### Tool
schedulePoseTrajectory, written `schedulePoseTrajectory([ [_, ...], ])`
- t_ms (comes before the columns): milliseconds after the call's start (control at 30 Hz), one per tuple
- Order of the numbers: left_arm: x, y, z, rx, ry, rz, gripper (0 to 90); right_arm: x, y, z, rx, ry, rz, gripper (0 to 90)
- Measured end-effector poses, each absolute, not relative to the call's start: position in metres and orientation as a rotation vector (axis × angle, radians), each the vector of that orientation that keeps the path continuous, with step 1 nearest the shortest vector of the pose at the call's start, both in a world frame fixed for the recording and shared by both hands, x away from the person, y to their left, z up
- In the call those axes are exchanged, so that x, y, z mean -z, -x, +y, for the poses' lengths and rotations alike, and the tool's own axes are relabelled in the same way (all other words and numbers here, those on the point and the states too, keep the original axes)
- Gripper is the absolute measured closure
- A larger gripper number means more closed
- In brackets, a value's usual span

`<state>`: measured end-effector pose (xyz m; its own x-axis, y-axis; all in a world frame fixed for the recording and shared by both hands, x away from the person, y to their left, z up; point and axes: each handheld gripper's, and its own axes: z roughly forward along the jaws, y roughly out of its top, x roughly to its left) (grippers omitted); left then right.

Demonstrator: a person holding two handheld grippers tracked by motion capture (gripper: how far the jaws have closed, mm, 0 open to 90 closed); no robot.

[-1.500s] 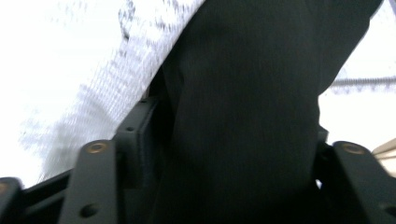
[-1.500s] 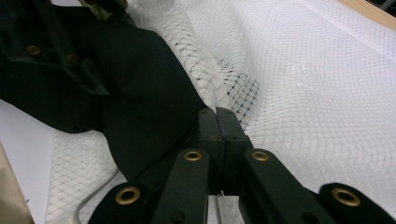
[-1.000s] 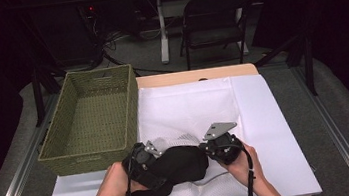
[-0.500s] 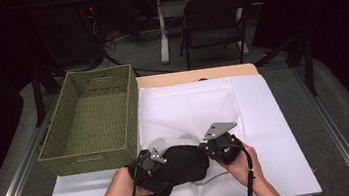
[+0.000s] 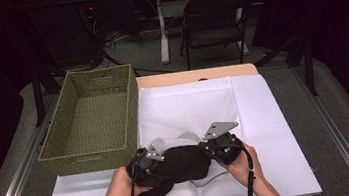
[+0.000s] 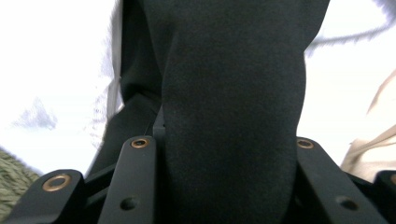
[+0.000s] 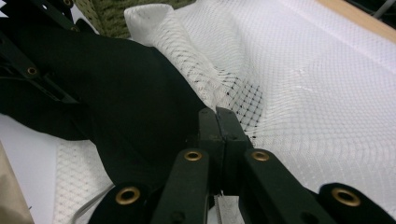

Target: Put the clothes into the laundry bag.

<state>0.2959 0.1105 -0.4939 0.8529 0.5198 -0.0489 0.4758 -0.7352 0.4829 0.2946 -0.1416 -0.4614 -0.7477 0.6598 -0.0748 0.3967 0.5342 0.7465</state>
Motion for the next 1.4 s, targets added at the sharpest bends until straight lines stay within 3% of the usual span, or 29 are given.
schedulePoseTrajectory([
  [200, 0.475, -0.300, 0.098, -0.212, -2.476, 0.773, 62.0, 0.449, -0.291, -0.143, -1.124, -0.870, 2.376, 90.0],
  [467, 0.501, -0.316, 0.073, -0.189, -2.483, 0.818, 58.5, 0.457, -0.292, -0.143, -1.119, -0.880, 2.417, 90.0],
  [533, 0.506, -0.317, 0.073, -0.185, -2.492, 0.815, 53.6, 0.462, -0.294, -0.143, -1.100, -0.891, 2.435, 90.0],
  [667, 0.501, -0.316, 0.077, -0.216, -2.504, 0.793, 34.7, 0.468, -0.296, -0.143, -1.087, -0.911, 2.449, 90.0],
  [900, 0.489, -0.310, 0.091, -0.198, -2.483, 0.760, 16.0, 0.466, -0.295, -0.148, -1.085, -0.909, 2.432, 90.0],
  [1167, 0.482, -0.295, 0.101, -0.198, -2.485, 0.729, 12.6, 0.467, -0.296, -0.150, -1.084, -0.919, 2.429, 90.0],
  [1400, 0.490, -0.286, 0.102, -0.192, -2.527, 0.732, 16.0, 0.467, -0.295, -0.150, -1.080, -0.917, 2.434, 90.0],
])
